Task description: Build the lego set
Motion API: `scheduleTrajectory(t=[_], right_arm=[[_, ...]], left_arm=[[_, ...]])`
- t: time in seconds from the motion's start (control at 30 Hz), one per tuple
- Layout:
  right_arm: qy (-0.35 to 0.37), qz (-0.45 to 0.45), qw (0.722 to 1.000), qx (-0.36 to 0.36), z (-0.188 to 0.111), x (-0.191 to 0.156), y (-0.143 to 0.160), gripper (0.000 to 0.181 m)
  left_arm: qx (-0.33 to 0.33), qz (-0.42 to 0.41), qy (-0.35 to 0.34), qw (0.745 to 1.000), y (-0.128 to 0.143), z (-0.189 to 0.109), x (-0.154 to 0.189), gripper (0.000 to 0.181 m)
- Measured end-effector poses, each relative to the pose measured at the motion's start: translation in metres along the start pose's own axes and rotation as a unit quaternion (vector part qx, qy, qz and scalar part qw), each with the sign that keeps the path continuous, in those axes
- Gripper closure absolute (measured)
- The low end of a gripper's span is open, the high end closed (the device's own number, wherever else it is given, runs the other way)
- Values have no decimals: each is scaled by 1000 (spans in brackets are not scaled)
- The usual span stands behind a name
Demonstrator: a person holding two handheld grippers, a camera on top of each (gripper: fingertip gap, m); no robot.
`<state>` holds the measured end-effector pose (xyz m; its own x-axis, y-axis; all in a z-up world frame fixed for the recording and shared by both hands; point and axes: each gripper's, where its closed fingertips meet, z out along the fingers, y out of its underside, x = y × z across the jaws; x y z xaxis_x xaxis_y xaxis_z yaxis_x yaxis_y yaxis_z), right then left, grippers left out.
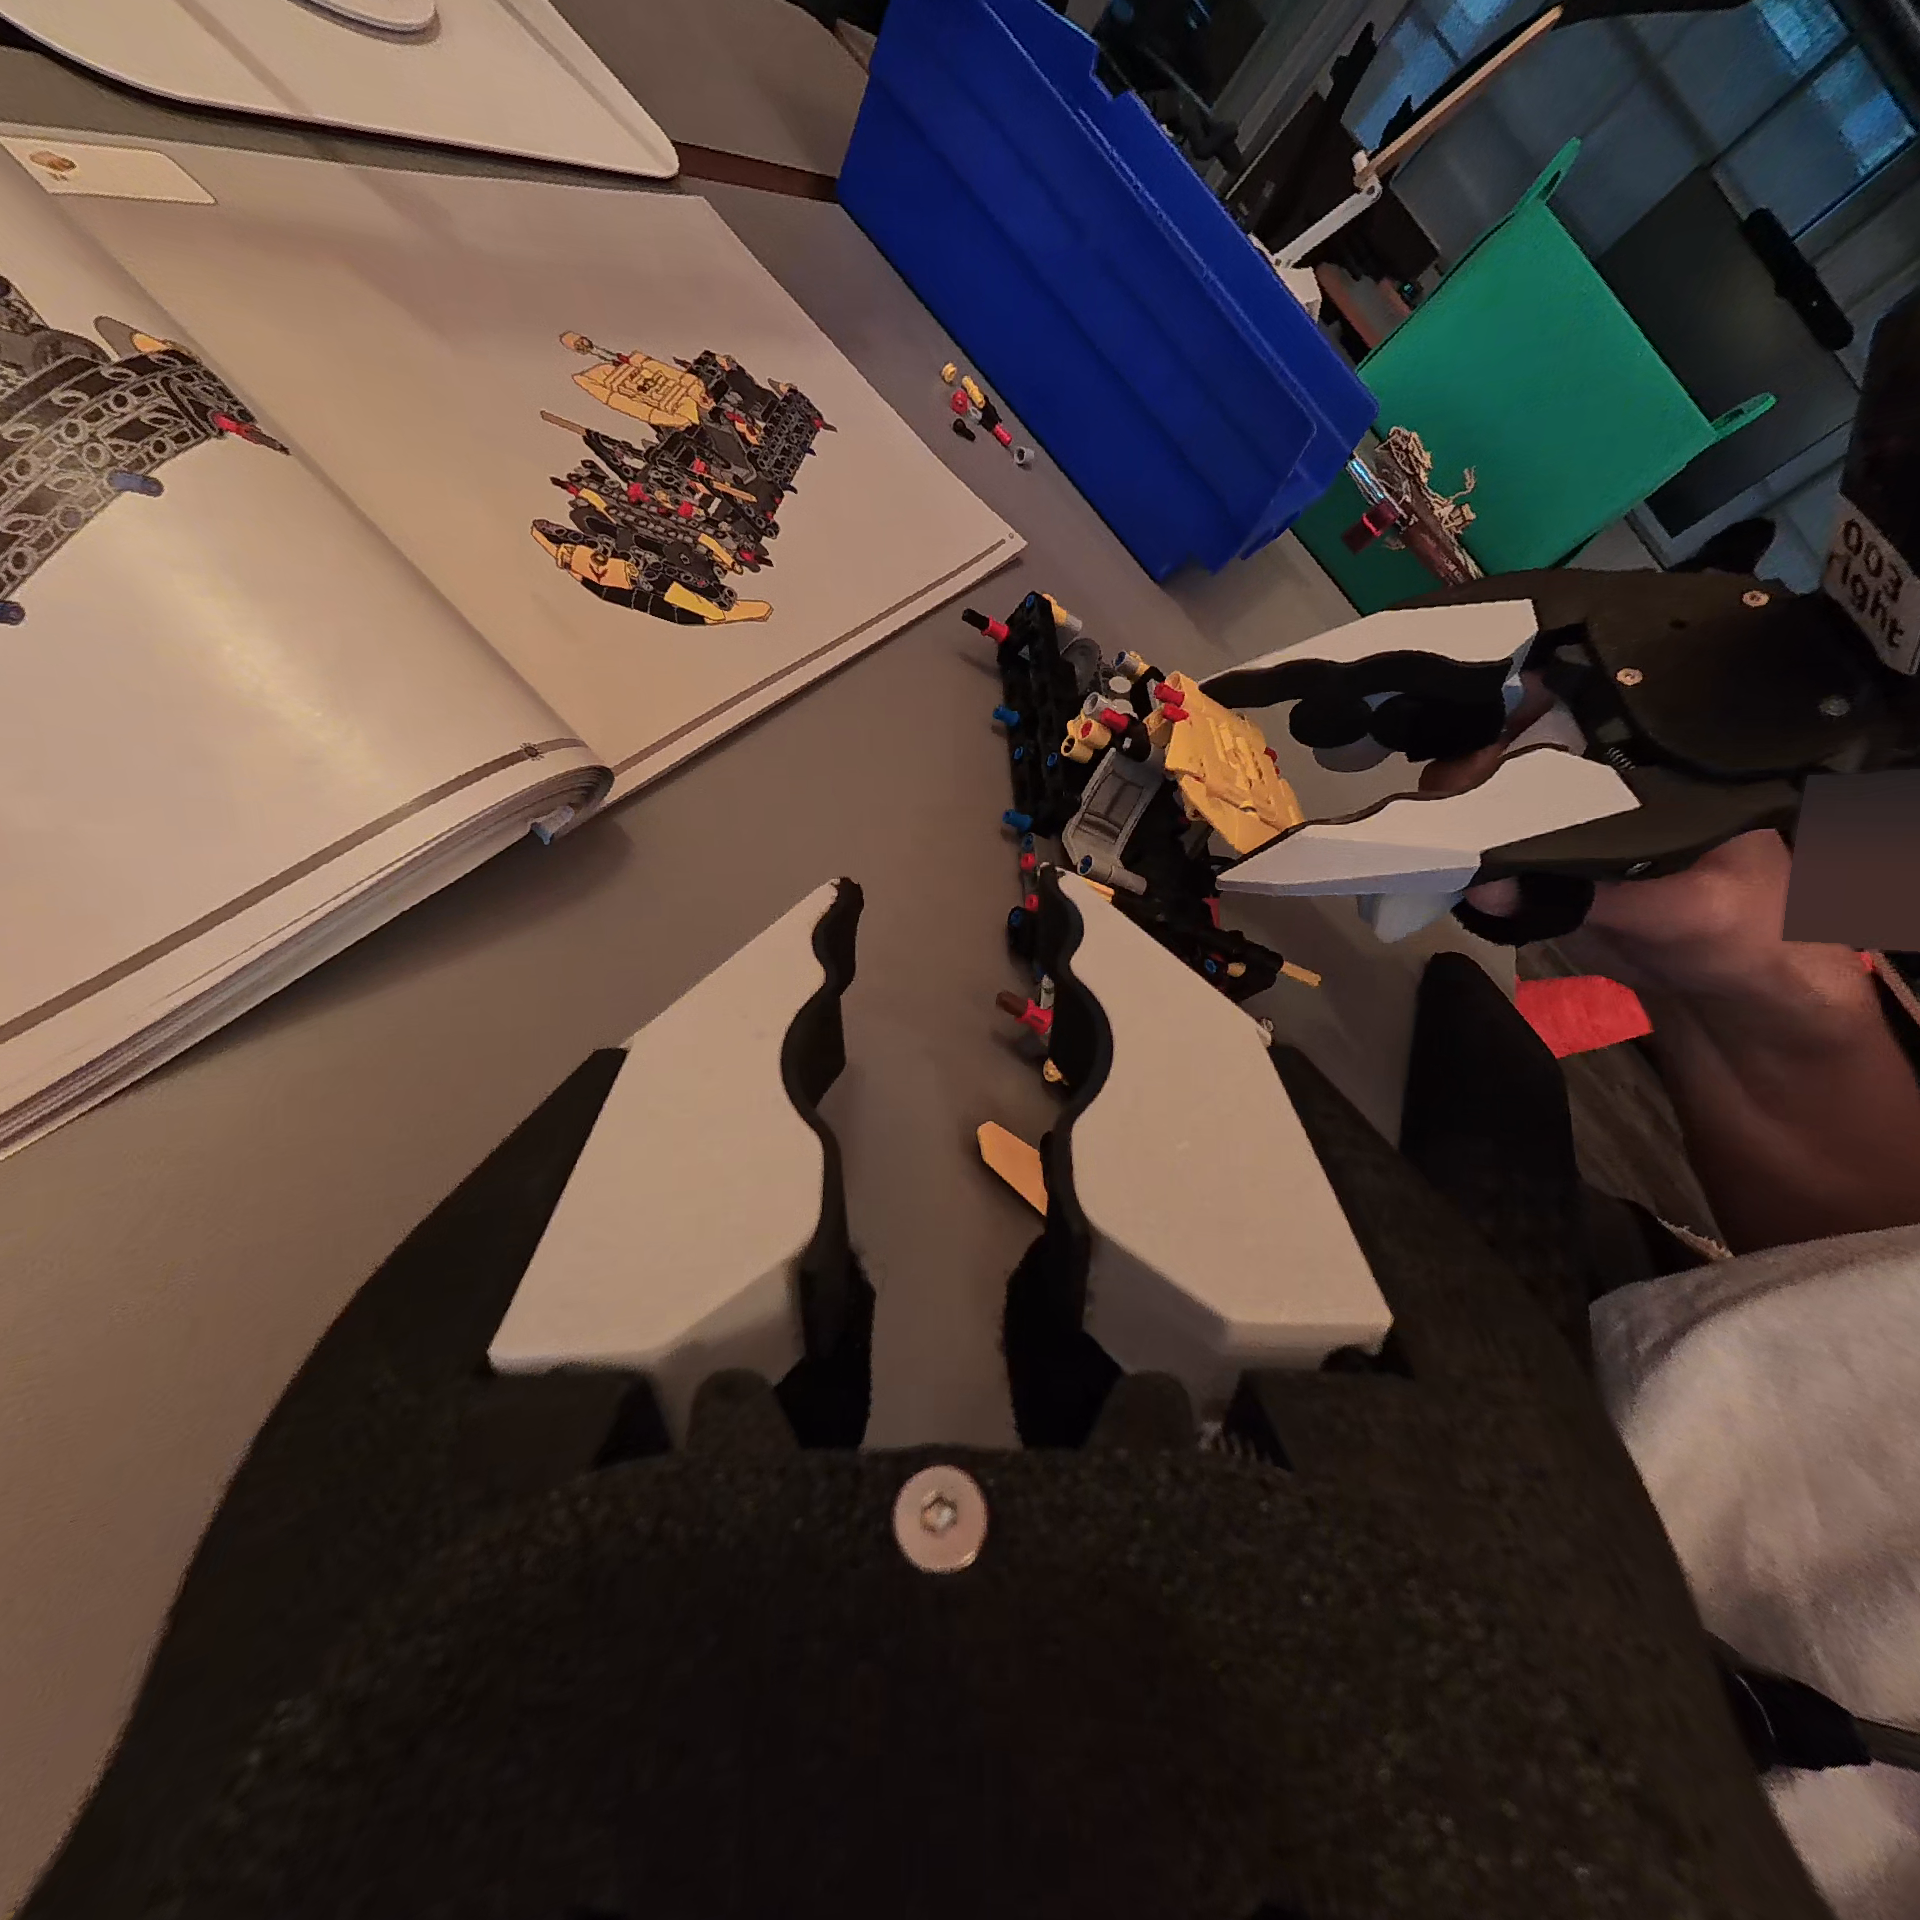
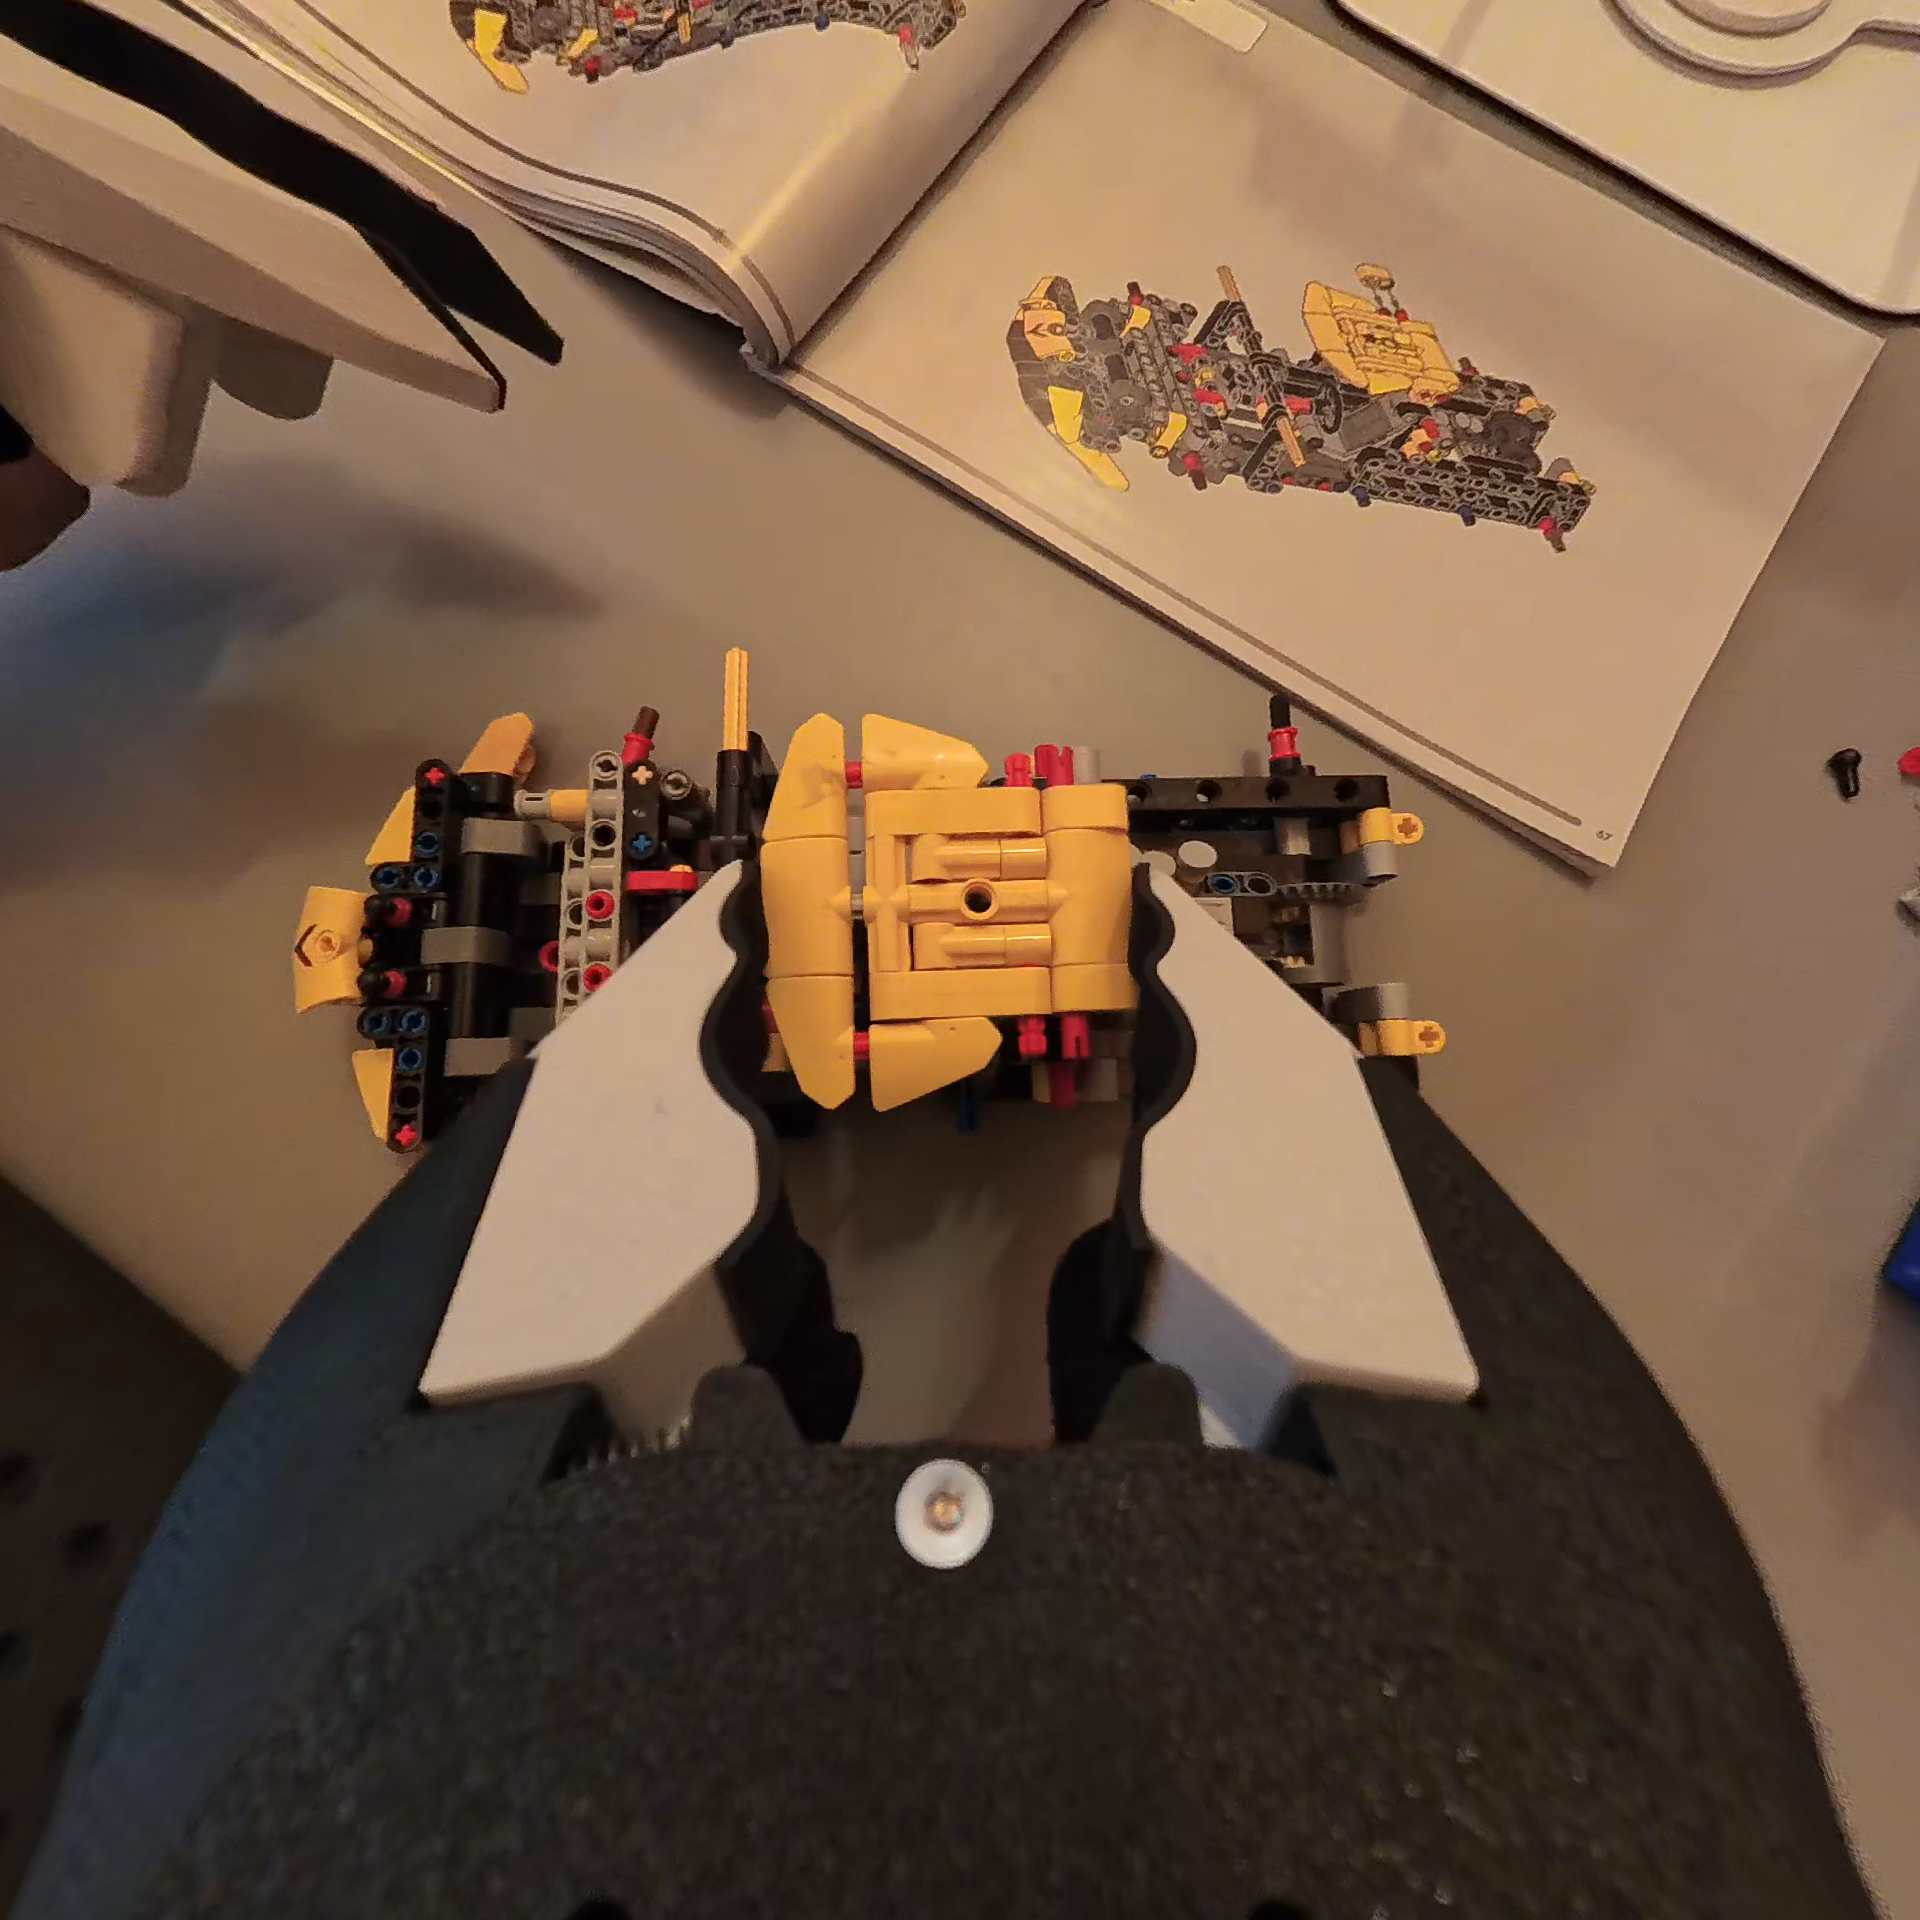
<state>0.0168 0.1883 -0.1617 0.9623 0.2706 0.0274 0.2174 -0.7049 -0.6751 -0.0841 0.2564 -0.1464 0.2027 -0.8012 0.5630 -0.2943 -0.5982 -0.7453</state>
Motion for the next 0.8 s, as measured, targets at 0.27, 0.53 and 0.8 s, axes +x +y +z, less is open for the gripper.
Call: scheduleTrajectory(t=[0.27, 0.53, 0.8], right_arm=[[7, 21, 1000, 4, 9, 3, -11, 96], [-8, 25, 1000, 9, 11, 0, -13, 113], [-5, 17, 1000, 5, 11, 1, -12, 117]], left_arm=[[-5, -2, 4, 1000, 2, 2, 1, 146], [-6, -4, 4, 1000, 3, 2, 2, 147], [-4, -1, 2, 1000, 2, 1, 2, 148]])
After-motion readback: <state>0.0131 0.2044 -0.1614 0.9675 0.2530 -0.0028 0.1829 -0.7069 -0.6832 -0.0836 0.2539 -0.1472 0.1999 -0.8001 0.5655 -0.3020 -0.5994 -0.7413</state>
